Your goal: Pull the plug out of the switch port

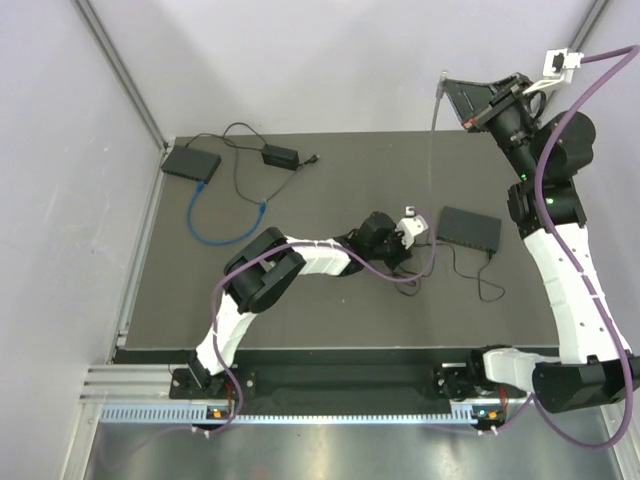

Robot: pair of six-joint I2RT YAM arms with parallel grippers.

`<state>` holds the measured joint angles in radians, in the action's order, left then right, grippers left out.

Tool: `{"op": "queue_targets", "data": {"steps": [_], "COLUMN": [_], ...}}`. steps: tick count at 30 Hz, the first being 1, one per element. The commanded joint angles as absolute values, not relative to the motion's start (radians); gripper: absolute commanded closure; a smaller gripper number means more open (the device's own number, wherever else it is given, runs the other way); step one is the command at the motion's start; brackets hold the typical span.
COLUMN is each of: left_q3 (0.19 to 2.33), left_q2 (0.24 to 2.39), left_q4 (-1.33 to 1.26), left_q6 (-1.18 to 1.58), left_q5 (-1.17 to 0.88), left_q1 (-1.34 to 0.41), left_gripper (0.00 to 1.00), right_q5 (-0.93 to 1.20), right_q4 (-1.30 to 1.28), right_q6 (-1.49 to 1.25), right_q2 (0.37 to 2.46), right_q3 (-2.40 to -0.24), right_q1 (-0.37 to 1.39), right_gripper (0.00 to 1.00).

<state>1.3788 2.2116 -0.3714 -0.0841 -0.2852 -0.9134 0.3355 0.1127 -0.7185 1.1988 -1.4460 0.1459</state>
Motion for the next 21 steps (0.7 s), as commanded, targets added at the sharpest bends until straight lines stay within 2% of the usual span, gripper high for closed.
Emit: {"op": "queue_targets", "data": {"steps": [1, 13, 18, 19, 20, 21], "left_q3": [1.422, 1.339, 1.348, 1.362, 1.385, 1.382], "left_q2": [2.192, 1.927, 1.917, 1.946, 1.963, 1.979], "left_q4": [-0.359, -0.365, -0.33, -0.299, -0.276, -0.267], "left_q6": [-0.109, -0.011, -0.008, -0.02, -0.049, -0.067], "left_q5": [-0.235, -0.279, -0.336, -0.353, -0.395, -0.414], "left_q1": [-0.919, -0.951, -0.965, -0.963, -0.963, -0.962], "left_gripper": [1.0, 1.0, 1.0, 0.97, 0.83, 0.6], "right_q5": [0.353, 0.348, 0.339, 0.337, 0.337, 0.341], "right_q4": [0.166, 0.261, 0.276, 0.269, 0.249, 0.244], "right_q6": [-0.726, -0.647, -0.644, -0.65, -0.658, -0.67], "right_q2": [1.161, 1.127, 1.121, 1.12, 1.117, 1.112], "right_q3": [-1.445, -1.304, -1.269, -1.276, -1.299, -1.308], "right_q1": [0.132, 0.13, 0.132, 0.13, 0.133, 0.132], "right_gripper": [1.0, 1.0, 1.0, 1.0, 1.0, 1.0]}}
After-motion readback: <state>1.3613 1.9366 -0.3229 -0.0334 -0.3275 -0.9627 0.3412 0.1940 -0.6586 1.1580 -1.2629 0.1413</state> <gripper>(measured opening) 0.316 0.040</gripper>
